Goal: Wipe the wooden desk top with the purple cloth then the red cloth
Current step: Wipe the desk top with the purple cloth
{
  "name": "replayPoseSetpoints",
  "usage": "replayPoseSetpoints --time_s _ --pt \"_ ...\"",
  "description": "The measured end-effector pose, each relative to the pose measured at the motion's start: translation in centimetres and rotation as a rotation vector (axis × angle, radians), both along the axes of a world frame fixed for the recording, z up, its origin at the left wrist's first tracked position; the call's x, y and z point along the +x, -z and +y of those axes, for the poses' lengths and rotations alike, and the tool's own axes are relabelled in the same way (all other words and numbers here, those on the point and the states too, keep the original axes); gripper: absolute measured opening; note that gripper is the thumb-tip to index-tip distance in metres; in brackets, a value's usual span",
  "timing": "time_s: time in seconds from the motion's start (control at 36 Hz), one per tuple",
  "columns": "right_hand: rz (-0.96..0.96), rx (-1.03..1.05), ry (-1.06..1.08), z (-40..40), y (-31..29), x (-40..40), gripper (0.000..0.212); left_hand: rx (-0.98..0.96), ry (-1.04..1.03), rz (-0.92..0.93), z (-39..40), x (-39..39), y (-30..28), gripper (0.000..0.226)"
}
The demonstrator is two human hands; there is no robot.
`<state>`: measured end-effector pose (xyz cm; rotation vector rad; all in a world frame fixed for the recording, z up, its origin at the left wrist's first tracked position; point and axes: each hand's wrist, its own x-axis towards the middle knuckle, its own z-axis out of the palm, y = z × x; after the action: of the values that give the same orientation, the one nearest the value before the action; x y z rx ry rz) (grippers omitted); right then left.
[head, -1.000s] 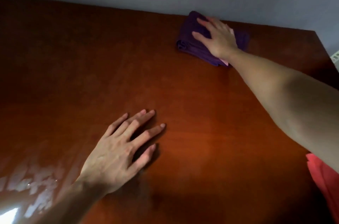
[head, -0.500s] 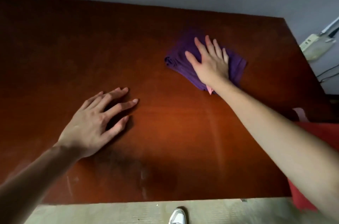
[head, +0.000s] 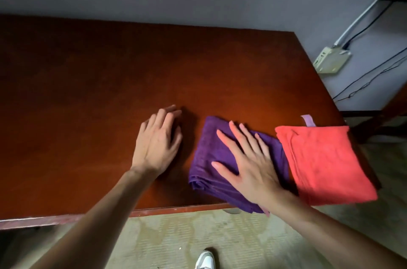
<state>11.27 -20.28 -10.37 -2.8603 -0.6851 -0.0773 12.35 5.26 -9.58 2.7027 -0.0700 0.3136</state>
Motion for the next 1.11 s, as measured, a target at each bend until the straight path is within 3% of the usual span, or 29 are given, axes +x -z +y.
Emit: replayPoseSetpoints --time_s 0.11,0.22,0.42,0.67,0.86,1.11 --pt "0.007 -0.019 -0.109 -0.8 -0.2 4.8 0.072 -0.1 -0.059 0.01 -1.8 1.8 0.7 0.043" --pt "0.031 -0.005 -0.076 -1.3 -0.4 12.1 0.074 -0.107 -0.098 0.006 -2.4 3.9 0.5 0.046" --pt "0.078 -0.034 -0.053 -3.7 -1.5 26.6 0.079 0.144 0.226 0.086 -4.0 6.8 0.4 0.048" --pt "0.128 -0.063 -0.142 -5.2 -2.5 39.9 0.082 0.119 0.245 0.188 -4.2 7.6 0.0 0.051" --pt "0.095 -0.047 -0.036 -4.8 -2.3 43.1 0.065 0.112 0.241 0.196 -4.2 7.7 0.0 0.052" --pt "0.083 -0.003 0.181 -7.7 -1.5 37.1 0.067 0.142 0.232 0.181 -4.3 7.6 0.1 0.052"
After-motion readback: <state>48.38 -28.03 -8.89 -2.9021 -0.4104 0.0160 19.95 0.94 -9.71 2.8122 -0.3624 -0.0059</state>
